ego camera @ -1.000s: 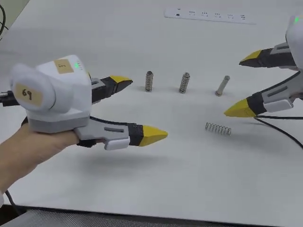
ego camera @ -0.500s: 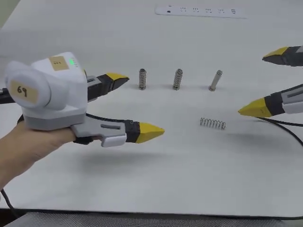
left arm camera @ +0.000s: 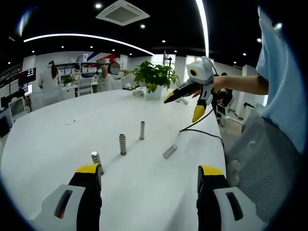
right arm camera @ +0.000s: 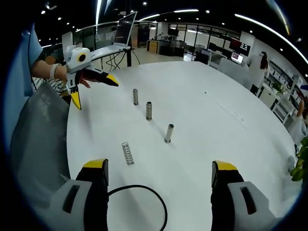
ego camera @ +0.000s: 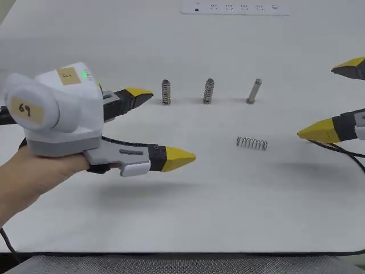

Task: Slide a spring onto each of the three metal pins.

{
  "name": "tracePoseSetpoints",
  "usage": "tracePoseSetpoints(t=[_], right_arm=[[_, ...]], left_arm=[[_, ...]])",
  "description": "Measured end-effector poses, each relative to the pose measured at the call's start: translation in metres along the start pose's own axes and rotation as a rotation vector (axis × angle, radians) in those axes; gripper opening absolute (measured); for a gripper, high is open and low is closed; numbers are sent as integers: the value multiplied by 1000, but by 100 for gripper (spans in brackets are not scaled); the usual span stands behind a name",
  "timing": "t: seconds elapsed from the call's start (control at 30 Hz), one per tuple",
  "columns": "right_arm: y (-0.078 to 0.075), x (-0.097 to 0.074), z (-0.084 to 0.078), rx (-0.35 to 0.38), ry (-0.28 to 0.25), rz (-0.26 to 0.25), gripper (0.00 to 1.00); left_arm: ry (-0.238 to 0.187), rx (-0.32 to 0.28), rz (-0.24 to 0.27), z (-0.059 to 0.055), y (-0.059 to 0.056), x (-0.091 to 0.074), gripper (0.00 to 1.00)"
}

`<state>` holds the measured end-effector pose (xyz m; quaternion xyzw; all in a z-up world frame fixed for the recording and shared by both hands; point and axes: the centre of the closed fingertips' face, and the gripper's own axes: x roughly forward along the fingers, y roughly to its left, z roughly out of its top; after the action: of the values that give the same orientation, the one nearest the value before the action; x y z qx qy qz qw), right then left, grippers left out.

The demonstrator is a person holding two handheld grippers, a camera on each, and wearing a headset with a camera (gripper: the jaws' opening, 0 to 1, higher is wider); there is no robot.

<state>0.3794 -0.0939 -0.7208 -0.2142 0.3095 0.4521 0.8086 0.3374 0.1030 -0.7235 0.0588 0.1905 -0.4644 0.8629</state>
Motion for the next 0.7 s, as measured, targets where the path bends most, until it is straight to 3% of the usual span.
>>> tracePoseSetpoints(t=[0.3,0.7], right_arm=[[2,-10,-7,29,-11,-23,88],[6,-18,-14,58,-21,-38,88]], left_arm=[[43,31,-57,-5,-6,15,79],[107,110,-215,-13,-30,57,76]])
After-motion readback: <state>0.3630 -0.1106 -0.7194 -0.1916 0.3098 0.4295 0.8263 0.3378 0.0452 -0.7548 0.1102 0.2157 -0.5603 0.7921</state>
